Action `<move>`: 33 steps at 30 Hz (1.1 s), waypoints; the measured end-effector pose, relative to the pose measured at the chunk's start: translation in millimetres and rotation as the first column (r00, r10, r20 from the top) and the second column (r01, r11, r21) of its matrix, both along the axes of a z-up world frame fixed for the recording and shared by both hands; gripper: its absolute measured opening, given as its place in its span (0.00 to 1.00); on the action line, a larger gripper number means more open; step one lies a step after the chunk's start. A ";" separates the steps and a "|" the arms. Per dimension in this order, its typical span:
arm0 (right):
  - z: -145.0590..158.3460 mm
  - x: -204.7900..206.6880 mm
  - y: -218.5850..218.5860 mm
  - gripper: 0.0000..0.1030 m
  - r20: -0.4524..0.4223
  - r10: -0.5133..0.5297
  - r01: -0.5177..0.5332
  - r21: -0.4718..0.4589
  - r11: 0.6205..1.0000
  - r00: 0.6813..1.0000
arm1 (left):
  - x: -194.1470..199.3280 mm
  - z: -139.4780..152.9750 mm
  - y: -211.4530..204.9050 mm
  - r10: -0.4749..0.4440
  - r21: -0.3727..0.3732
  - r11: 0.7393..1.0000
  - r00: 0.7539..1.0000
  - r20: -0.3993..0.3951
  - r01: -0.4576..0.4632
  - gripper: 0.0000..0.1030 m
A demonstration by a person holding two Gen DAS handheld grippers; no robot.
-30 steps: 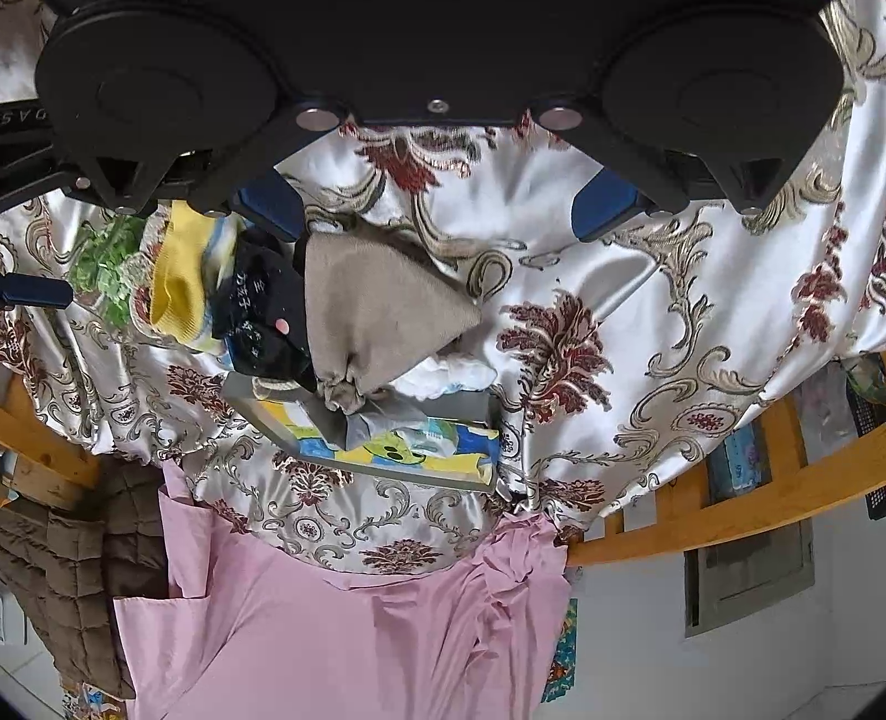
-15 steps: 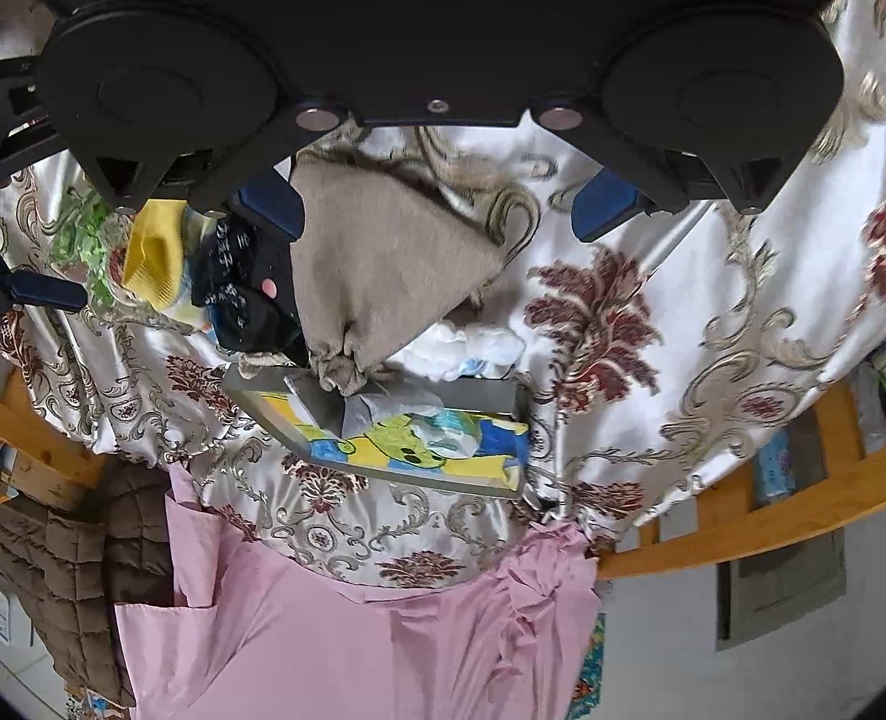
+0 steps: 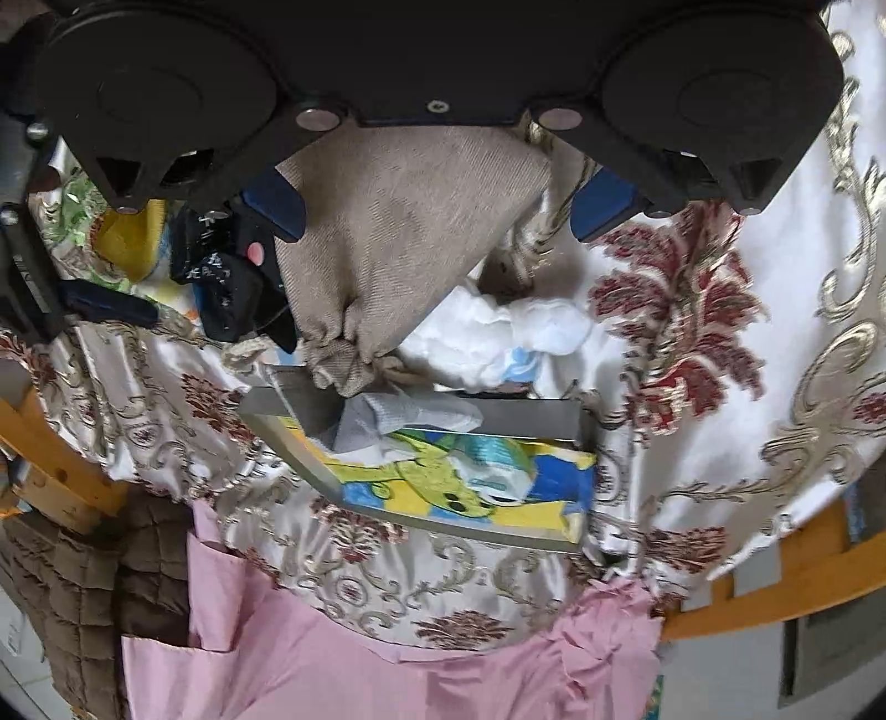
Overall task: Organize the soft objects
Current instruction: 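Grasp the beige drawstring pouch with the left gripper while the right gripper grasps the black sock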
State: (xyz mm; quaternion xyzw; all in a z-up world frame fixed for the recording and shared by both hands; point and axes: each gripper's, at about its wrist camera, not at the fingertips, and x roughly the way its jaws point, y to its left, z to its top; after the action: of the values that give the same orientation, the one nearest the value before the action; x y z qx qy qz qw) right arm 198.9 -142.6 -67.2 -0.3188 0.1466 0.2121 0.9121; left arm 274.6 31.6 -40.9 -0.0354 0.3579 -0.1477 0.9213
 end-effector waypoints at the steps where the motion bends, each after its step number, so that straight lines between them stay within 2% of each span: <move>1: -2.5 3.7 2.6 0.93 -0.001 0.007 -0.007 -0.017 1.000 1.000 | 0.9 -0.7 -0.8 -0.009 0.001 1.000 1.000 -0.003 0.009 0.98; 5: -11.2 15.2 8.4 0.87 -0.016 0.020 -0.020 -0.040 0.999 1.000 | 4.5 -1.7 -3.5 -0.035 0.005 0.999 0.999 -0.013 0.035 0.95; 8: -14.3 21.0 7.9 0.86 -0.031 0.023 -0.024 -0.038 0.999 0.999 | 4.8 -1.3 -3.2 -0.043 -0.001 0.999 0.999 -0.015 0.043 0.91; 13: -14.5 27.2 7.7 0.81 -0.054 0.025 -0.028 -0.051 0.998 0.998 | 6.9 -0.4 -3.0 -0.053 -0.032 0.998 0.998 -0.042 0.052 0.76; 16: -13.1 30.2 7.0 0.76 -0.076 0.020 -0.024 -0.055 0.998 0.997 | 6.3 0.3 -2.2 -0.031 -0.038 0.999 0.998 -0.053 0.029 0.71; 17: -13.0 31.1 6.9 0.73 -0.084 0.017 -0.021 -0.056 0.998 0.996 | 6.0 0.5 -1.3 -0.023 -0.037 0.999 0.998 -0.054 0.021 0.69; 19: -14.2 32.5 7.2 0.69 -0.097 0.012 -0.018 -0.063 0.998 0.995 | 5.6 1.5 0.8 -0.006 -0.027 1.000 0.998 -0.059 0.005 0.58; 21: -15.8 32.0 7.5 0.58 -0.102 0.012 -0.020 -0.074 0.997 0.995 | 4.3 3.8 3.0 0.004 -0.020 1.000 0.998 -0.067 -0.005 0.53; 22: -16.5 32.4 7.6 0.56 -0.105 0.012 -0.021 -0.078 0.997 0.994 | 2.9 4.9 3.6 0.007 -0.015 1.000 0.998 -0.068 -0.008 0.50; 26: -16.8 30.6 8.6 0.43 -0.115 0.016 -0.025 -0.074 0.997 0.993 | -2.0 9.2 4.4 0.011 -0.002 1.000 0.998 -0.064 -0.011 0.45; 28: -16.1 29.0 8.7 0.39 -0.114 0.018 -0.027 -0.072 0.997 0.993 | -4.6 11.1 3.4 -0.002 -0.006 1.000 0.998 -0.063 0.002 0.39; 33: -12.5 25.7 7.2 0.27 -0.126 0.022 -0.027 -0.039 0.999 0.992 | -16.4 15.2 -12.9 -0.073 0.016 0.997 0.995 -0.064 0.074 0.37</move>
State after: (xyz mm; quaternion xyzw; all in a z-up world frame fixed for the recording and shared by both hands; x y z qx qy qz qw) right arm 224.6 -135.4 -79.8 -0.3251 0.2043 0.2399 0.8917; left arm 258.2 18.8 -25.7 -0.0186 0.3895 -0.1770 0.9037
